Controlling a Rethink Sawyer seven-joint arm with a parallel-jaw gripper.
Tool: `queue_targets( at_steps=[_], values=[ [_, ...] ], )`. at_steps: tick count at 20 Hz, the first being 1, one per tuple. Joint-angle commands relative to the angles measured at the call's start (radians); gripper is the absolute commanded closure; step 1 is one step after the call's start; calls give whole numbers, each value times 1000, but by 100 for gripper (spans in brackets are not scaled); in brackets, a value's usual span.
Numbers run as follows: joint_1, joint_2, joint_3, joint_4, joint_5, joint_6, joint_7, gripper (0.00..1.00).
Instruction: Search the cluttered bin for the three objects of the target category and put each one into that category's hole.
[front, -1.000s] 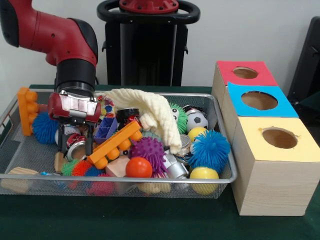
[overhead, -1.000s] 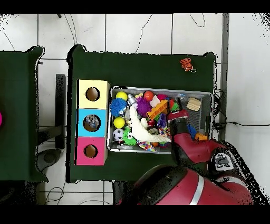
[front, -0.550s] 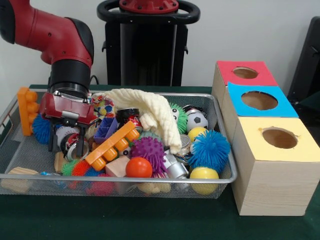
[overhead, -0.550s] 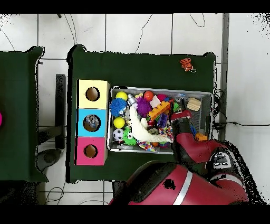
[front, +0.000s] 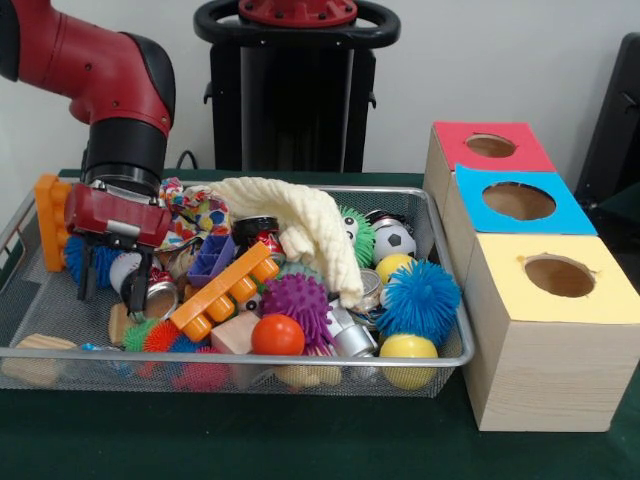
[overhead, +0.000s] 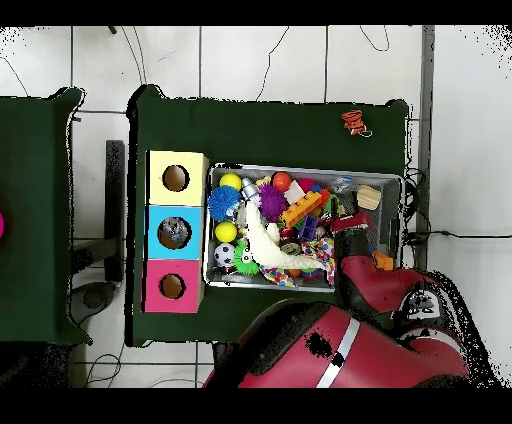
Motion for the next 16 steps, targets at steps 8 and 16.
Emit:
queue_targets(
  at_steps=[8, 16],
  values=[
    [21, 21, 74, -139, -147, 228, 191, 0],
    [9, 19, 102, -150, -178, 233, 185, 0]
  ],
)
